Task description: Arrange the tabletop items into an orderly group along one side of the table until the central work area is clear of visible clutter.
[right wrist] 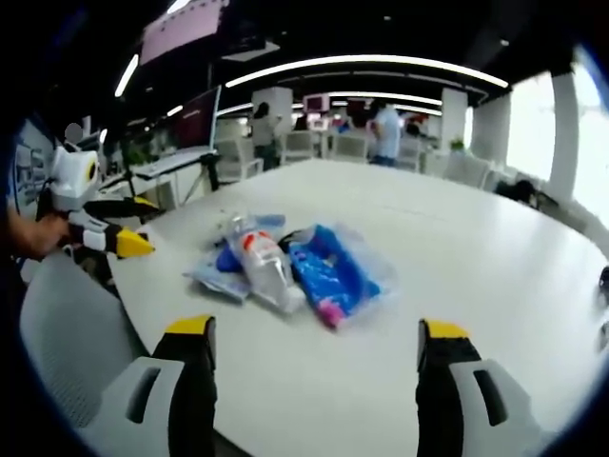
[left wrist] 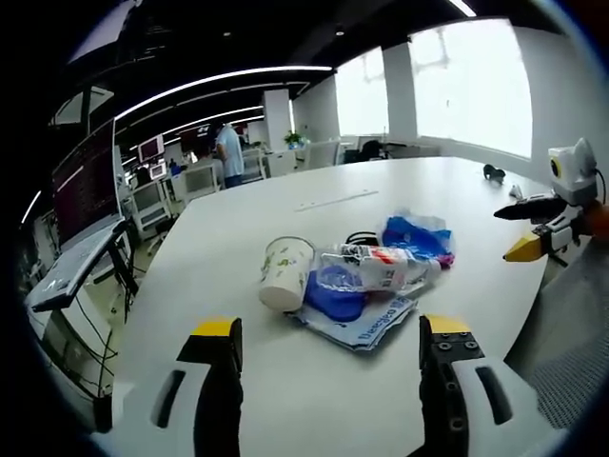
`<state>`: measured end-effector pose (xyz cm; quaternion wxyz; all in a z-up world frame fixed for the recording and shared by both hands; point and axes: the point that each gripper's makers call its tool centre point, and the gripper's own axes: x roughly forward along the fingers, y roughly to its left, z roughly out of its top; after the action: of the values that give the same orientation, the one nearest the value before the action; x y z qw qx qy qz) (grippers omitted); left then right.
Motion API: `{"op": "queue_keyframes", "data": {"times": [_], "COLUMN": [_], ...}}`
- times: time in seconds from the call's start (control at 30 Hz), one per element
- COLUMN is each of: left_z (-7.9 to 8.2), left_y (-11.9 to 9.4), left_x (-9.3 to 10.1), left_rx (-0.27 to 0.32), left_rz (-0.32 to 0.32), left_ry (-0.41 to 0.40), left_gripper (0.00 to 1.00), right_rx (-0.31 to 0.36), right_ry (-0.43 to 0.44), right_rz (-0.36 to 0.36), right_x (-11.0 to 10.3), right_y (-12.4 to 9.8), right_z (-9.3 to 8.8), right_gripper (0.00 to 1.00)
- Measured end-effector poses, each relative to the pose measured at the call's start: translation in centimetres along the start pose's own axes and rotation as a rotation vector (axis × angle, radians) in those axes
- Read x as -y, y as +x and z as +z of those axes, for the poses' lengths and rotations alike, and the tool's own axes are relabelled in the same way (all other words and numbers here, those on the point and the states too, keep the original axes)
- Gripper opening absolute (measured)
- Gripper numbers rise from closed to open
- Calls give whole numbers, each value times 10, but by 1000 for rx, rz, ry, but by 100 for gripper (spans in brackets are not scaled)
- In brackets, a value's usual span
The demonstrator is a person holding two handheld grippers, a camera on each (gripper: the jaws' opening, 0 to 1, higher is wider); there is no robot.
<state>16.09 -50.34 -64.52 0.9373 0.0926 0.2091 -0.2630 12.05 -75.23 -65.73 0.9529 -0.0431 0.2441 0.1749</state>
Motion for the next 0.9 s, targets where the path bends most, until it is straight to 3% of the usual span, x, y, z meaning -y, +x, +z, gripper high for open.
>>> {"op": "queue_keyframes", "data": {"times": [0.27, 0.4, 0.63, 0.9], "left_z": [-1, 1, 2, 11], "left_y": [2, 2, 6, 26], "left_x": [4, 12, 16, 23], "left_rx": [-6, -7, -23, -37], "left_rz": [-31, -51, -85, -180], "left_ry": [-5, 71, 124, 169], "left_gripper": [76, 74, 75, 77], "right_rx": [21, 37, 55, 65], "right_ry": [-22, -14, 4, -2], "right_rz": [25, 33, 27, 44], "right_x": [-7, -8, -5, -8], "right_y": [0, -1, -3, -4], "right_z": [5, 8, 12, 13], "right_gripper": [84, 84, 84, 85]}}
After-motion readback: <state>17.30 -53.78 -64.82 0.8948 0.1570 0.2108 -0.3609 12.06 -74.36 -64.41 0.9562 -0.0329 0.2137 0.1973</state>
